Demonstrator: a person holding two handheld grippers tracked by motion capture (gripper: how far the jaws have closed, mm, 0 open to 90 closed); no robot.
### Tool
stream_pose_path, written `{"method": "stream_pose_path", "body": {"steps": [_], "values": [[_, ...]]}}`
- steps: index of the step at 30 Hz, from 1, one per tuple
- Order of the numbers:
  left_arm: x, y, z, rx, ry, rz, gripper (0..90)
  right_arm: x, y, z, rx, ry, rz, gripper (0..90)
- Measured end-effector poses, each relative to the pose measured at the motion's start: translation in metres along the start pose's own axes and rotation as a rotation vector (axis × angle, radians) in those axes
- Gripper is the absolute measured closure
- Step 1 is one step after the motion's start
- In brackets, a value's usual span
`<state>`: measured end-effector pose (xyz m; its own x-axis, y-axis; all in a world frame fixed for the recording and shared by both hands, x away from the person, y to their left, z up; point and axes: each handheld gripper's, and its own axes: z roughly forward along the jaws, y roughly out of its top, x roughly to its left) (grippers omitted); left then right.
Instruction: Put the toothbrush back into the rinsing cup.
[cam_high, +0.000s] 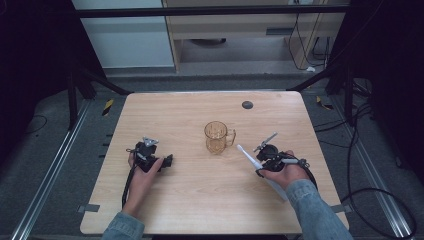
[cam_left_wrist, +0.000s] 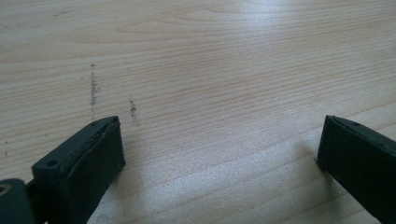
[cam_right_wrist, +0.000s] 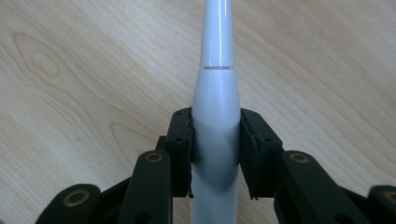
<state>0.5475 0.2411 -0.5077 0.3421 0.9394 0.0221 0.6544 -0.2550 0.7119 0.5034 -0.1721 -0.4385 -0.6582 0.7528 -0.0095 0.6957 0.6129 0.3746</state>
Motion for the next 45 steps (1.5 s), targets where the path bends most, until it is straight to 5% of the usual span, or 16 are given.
{"method": "stream_pose_path", "body": {"steps": [11,21,31,45], "values": [[0.000,0.000,0.000,0.000,-0.001,0.000,0.0,-0.015,0.004,-0.016,-0.074,0.000,0.064,66.9],[0.000,0.000,0.000,-0.002,-0.008,0.006,0.0,-0.035,0.011,-0.034,-0.241,-0.016,0.174,67.0],[-0.001,-0.001,-0.001,-0.001,-0.009,0.008,0.0,-0.047,0.024,-0.048,-0.351,-0.064,0.225,67.0],[-0.003,-0.001,-0.001,-0.001,-0.008,0.009,0.0,-0.042,0.032,-0.064,-0.468,-0.121,0.302,67.0]]}}
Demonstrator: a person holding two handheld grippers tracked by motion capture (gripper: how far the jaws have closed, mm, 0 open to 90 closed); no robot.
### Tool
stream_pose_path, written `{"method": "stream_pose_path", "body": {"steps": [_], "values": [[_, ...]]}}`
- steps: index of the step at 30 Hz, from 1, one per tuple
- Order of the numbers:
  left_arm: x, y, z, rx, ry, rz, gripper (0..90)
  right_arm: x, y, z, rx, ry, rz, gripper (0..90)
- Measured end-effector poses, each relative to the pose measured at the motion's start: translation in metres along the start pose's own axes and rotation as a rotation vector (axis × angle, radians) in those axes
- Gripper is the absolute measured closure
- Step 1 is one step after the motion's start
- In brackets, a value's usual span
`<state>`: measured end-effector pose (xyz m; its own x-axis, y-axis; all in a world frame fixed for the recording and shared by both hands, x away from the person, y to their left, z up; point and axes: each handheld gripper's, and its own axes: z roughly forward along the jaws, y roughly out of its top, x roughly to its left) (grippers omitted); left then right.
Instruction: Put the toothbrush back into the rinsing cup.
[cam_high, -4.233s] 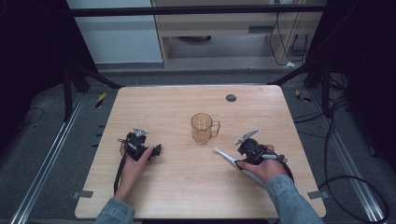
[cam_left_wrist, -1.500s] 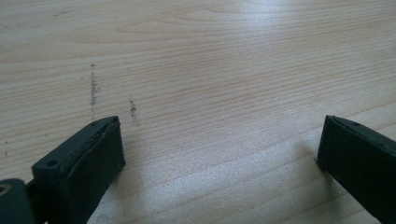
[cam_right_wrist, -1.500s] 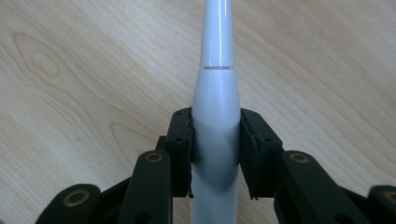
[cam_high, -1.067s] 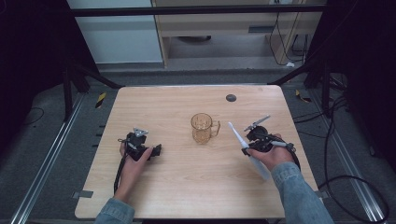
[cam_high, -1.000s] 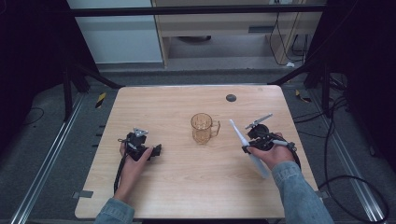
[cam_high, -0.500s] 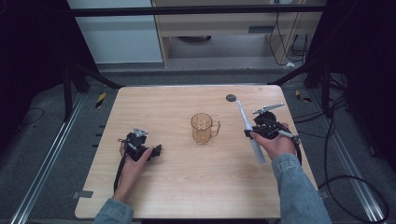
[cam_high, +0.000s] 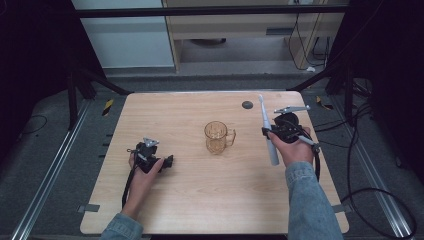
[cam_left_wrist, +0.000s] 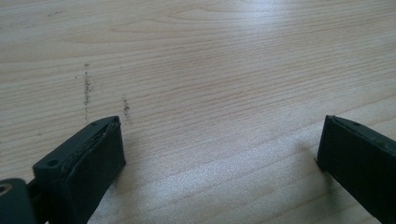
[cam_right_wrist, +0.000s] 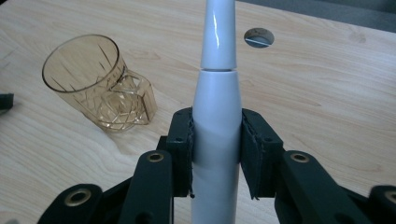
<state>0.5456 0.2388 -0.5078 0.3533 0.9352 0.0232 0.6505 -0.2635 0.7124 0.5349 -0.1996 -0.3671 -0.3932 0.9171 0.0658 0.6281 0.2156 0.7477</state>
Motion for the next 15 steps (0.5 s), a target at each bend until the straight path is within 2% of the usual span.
{"method": "stream_pose_path", "body": {"steps": [11,15], "values": [[-0.003,0.001,0.001,0.001,-0.003,0.003,0.0,0.005,0.006,-0.001,-0.049,-0.020,0.042,67.0],[-0.003,0.001,0.001,-0.002,-0.004,0.002,0.0,0.011,0.014,-0.008,-0.090,-0.032,0.044,67.0]]}}
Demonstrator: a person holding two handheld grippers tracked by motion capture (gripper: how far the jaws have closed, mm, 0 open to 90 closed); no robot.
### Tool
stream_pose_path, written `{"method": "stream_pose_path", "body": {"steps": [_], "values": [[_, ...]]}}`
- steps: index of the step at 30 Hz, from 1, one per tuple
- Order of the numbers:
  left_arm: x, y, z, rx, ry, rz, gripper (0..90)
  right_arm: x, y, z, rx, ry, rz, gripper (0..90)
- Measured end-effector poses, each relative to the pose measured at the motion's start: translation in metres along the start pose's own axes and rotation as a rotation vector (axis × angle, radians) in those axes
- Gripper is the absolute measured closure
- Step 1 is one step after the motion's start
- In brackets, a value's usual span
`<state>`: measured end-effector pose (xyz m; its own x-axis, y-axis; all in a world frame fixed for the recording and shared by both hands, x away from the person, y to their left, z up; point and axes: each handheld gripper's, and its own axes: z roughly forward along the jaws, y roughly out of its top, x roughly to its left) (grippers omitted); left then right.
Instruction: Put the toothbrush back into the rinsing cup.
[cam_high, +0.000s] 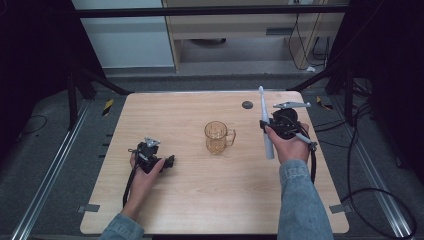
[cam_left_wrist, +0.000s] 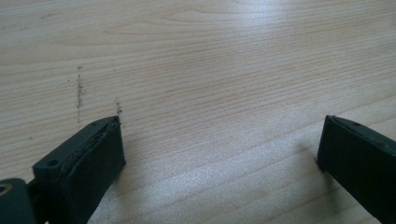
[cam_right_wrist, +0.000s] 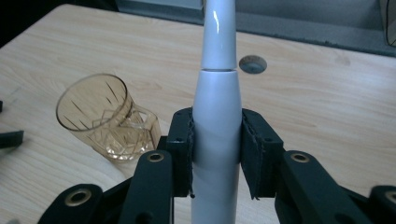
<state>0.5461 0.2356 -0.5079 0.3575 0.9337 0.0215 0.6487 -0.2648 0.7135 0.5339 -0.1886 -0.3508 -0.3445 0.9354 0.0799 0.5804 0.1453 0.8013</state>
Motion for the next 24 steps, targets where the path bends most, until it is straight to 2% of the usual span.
{"method": "stream_pose_path", "body": {"steps": [8,16,24], "values": [[0.000,-0.002,-0.002,-0.002,-0.004,0.002,0.0,0.013,0.004,-0.009,-0.030,-0.023,-0.009,67.0],[-0.001,-0.002,-0.002,-0.001,-0.005,0.002,0.0,0.017,0.001,-0.004,-0.033,-0.031,0.004,67.0],[-0.001,-0.002,-0.002,-0.001,-0.006,0.002,0.0,0.023,0.007,0.004,-0.049,-0.022,0.013,67.0]]}}
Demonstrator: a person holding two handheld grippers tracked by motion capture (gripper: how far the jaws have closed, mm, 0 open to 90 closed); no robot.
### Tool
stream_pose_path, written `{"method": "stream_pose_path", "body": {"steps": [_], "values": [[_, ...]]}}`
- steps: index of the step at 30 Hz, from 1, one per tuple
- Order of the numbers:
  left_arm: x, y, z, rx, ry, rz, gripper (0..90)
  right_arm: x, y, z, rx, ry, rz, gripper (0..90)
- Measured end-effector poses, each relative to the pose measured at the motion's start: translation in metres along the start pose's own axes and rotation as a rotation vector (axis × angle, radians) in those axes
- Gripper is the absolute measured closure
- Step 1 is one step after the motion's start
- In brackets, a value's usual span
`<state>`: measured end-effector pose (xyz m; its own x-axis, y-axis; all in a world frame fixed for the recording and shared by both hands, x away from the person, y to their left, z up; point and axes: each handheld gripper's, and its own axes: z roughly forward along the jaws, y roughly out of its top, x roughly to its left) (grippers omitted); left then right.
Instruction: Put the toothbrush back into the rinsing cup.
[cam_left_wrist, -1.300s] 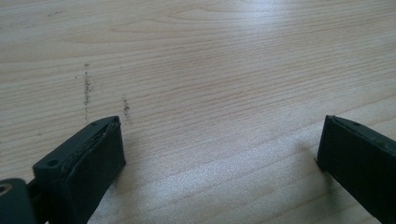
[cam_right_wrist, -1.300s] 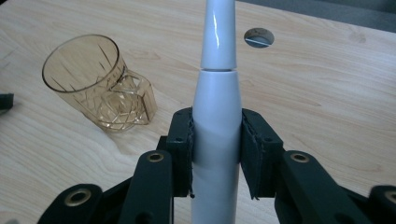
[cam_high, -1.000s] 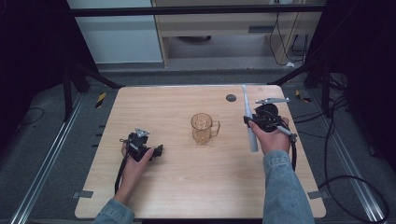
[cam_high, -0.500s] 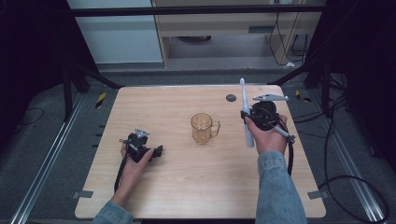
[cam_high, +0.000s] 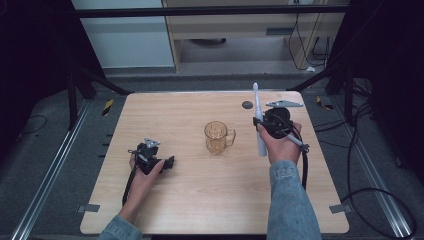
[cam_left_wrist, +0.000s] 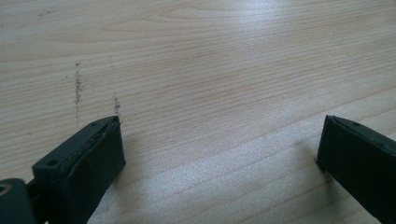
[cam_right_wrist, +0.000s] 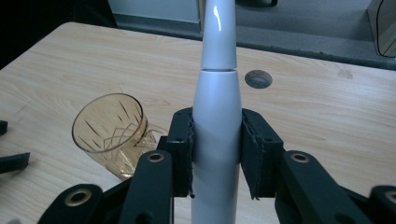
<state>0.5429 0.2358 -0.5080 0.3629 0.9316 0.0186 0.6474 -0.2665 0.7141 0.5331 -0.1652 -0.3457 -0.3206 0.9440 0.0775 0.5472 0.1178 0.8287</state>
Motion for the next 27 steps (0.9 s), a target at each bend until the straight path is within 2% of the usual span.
{"method": "stream_pose_path", "body": {"steps": [11,27], "values": [[0.000,0.000,0.000,0.000,-0.001,0.003,0.0,0.017,0.017,0.015,-0.040,0.004,0.000,66.9],[0.001,0.001,0.001,0.002,-0.010,0.009,0.0,0.030,0.034,0.026,-0.074,0.000,-0.006,66.9]]}}
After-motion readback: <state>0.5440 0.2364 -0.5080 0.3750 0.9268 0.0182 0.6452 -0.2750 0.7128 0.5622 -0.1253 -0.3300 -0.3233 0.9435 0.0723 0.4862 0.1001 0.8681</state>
